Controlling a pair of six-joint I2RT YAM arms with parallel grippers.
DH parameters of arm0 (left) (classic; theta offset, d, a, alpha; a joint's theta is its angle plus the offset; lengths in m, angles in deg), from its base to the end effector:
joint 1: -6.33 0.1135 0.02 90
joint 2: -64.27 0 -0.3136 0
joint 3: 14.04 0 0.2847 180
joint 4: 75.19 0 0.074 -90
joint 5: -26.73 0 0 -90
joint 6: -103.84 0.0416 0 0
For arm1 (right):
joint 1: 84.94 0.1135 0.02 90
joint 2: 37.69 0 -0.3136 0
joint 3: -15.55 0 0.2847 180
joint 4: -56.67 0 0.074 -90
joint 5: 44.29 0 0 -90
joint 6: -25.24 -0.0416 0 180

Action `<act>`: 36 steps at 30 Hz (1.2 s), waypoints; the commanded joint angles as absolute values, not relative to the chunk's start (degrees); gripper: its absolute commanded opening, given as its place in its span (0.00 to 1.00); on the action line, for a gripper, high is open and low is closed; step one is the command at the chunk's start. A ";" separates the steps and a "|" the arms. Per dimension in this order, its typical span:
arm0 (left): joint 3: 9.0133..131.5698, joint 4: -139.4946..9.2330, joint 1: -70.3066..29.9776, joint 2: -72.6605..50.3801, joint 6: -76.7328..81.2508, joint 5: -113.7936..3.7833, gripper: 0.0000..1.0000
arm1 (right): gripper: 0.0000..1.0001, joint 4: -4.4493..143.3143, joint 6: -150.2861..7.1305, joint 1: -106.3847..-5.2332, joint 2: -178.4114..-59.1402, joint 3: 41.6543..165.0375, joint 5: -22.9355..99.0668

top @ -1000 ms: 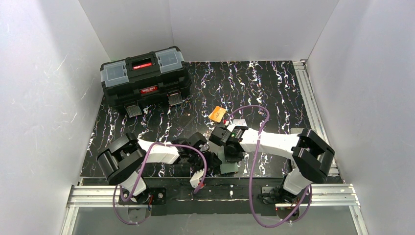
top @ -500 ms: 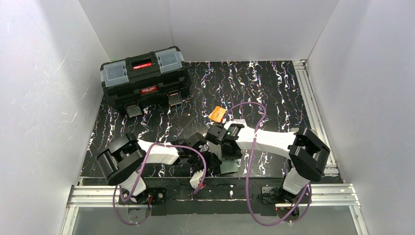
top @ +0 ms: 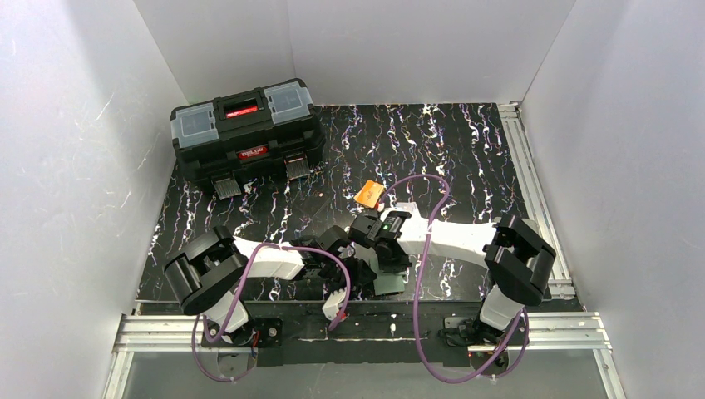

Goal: Put the credit cards into the card holder
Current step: Close the card holder at the center of the board.

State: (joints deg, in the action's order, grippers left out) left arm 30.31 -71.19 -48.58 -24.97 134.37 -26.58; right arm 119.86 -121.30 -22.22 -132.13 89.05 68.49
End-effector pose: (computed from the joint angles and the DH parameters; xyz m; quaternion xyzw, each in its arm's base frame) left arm 0.1453 -0.2500 0.1453 0.8924 -0.0751 -0.0671 0.4398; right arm 0.1617 0.2785 0.2126 -0.0427 0.9781 -0.0564 0.1955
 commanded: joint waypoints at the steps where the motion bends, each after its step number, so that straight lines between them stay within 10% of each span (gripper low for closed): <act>1: 26.52 -58.99 -48.95 -27.50 141.10 -31.04 0.23 | 0.17 122.29 -123.49 -21.92 -130.55 90.13 71.69; 36: 27.22 -58.55 -49.91 -27.67 139.45 -30.58 0.23 | 0.01 120.83 -118.63 -21.74 -133.88 89.81 68.33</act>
